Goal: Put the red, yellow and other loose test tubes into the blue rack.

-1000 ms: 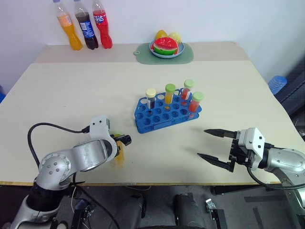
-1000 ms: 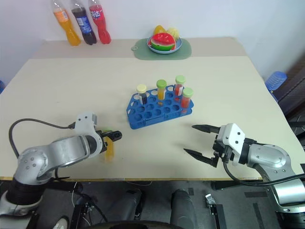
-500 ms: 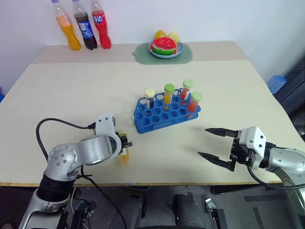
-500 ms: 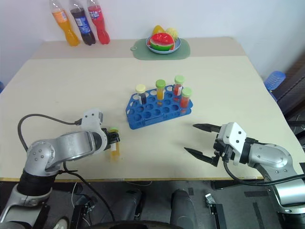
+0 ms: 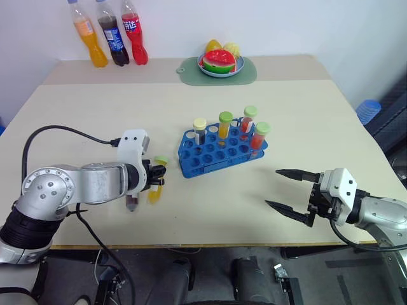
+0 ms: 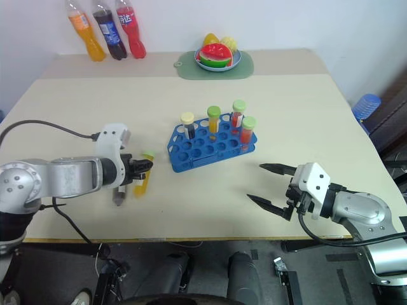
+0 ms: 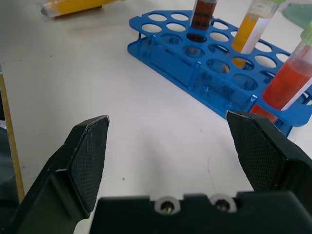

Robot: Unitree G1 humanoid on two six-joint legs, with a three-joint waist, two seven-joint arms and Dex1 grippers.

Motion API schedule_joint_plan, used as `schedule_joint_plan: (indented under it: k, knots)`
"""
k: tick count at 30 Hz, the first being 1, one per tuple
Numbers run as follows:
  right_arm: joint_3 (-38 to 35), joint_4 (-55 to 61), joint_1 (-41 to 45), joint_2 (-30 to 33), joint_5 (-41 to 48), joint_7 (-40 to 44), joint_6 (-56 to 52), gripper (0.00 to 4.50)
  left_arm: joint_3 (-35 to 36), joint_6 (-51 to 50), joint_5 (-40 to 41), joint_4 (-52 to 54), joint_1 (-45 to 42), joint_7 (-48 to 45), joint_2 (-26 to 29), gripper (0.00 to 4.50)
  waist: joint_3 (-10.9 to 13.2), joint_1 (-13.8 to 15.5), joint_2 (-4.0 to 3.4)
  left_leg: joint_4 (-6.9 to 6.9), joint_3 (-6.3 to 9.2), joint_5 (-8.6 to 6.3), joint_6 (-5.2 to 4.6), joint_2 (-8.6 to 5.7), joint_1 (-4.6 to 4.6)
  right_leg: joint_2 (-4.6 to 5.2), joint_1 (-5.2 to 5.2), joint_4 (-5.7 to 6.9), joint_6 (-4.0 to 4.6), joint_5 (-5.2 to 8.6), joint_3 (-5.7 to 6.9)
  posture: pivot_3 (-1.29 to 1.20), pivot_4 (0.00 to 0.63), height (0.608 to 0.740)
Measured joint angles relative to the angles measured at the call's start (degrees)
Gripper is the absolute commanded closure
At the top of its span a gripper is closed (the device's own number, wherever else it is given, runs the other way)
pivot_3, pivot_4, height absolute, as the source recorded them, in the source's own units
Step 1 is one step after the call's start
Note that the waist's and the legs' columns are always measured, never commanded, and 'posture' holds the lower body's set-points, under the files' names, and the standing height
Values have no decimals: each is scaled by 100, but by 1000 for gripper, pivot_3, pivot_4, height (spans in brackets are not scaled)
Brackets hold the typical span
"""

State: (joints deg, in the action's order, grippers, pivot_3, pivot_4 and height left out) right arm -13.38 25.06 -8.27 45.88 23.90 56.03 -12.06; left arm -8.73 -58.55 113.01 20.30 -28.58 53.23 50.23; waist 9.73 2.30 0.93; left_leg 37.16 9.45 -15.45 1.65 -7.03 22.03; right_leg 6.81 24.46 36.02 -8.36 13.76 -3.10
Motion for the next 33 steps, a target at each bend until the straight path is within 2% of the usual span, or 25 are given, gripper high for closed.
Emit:
schedule_joint_plan:
  k: [3,5,13,21,28,31,33]
  knots:
    - [-123,19,-70,3,4,3,1,259,-68,119,-13,34,-81,-3,-29,3754,1,3,2,0,-1,0,0,0,1,0,0,0,0,0,0,0,150,740]
    - [-157,21,-98,4,4,6,0,259,-60,158,-383,212,-138,-302,-30,3754,1,1,2,0,-2,0,0,0,1,0,0,-1,0,0,0,0,150,740]
    - [-264,132,-221,4,5,3,-2,259,-13,161,-2343,1369,-174,-2082,-51,3754,1,1,2,0,-13,-1,-2,0,3,0,-1,-3,0,0,0,0,150,740]
    - [-431,258,-403,12,70,6,-49,259,106,844,-4087,2019,444,-4339,-345,3754,2,0,3,-1,-28,-20,-37,2,4,0,-1,-6,2,1,1,0,150,740]
    - [-533,357,-573,17,113,4,-82,259,111,1928,-5824,2022,837,-5814,-678,3754,2,1,2,-1,-29,-22,-40,2,4,0,-5,-13,1,0,2,0,150,740]
    - [-583,453,-752,12,116,-48,-116,259,-116,2911,-7042,1794,1004,-6493,-941,3754,1,6,0,-1,-33,-23,-41,2,4,0,-10,-25,2,0,2,0,150,740]
    - [-666,550,-880,-17,118,-125,-135,259,-260,3629,-7754,1517,1100,-6694,-1516,3754,-2,17,-5,0,-31,-25,-46,2,5,1,-23,-48,3,0,2,0,150,740]
